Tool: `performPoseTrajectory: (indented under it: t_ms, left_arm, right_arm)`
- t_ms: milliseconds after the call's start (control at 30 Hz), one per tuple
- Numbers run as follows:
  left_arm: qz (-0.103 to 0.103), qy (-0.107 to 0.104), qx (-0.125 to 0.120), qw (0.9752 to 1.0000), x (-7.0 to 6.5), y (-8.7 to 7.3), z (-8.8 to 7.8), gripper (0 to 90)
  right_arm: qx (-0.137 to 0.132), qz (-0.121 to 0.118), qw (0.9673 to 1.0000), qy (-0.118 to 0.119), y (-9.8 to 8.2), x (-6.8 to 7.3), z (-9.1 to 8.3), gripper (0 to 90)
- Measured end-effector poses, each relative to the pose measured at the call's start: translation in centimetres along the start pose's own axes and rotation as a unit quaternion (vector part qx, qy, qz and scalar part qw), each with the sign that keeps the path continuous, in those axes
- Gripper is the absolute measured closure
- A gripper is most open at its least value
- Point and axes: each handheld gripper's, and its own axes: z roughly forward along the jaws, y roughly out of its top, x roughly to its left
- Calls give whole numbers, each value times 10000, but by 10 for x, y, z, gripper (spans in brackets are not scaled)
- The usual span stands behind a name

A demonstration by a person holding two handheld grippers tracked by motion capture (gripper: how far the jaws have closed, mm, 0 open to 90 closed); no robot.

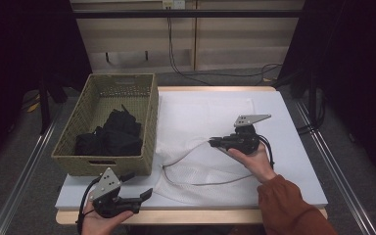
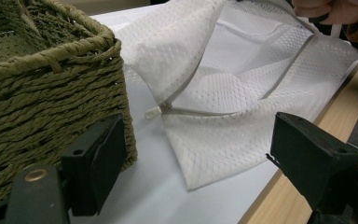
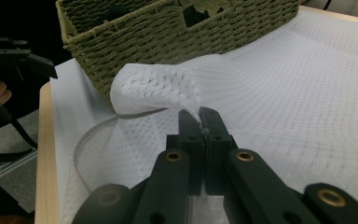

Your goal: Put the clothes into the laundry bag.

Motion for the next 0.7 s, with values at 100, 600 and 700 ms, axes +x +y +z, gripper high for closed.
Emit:
performPoseTrajectory:
  t_ms: [100, 600, 700]
  left_arm:
    - [14, -36, 18, 10000, -1, 0, 1, 179]
    - [-20, -13, 8, 10000, 0, 0, 0, 177]
    - [-35, -6, -31, 10000, -1, 0, -1, 177]
  right_arm:
    - [-59, -10, 10000, 14, 6, 1, -1, 892]
    - [-347, -106, 9993, 51, 18, -1, -6, 893]
    - [-432, -97, 9990, 75, 19, -2, -8, 893]
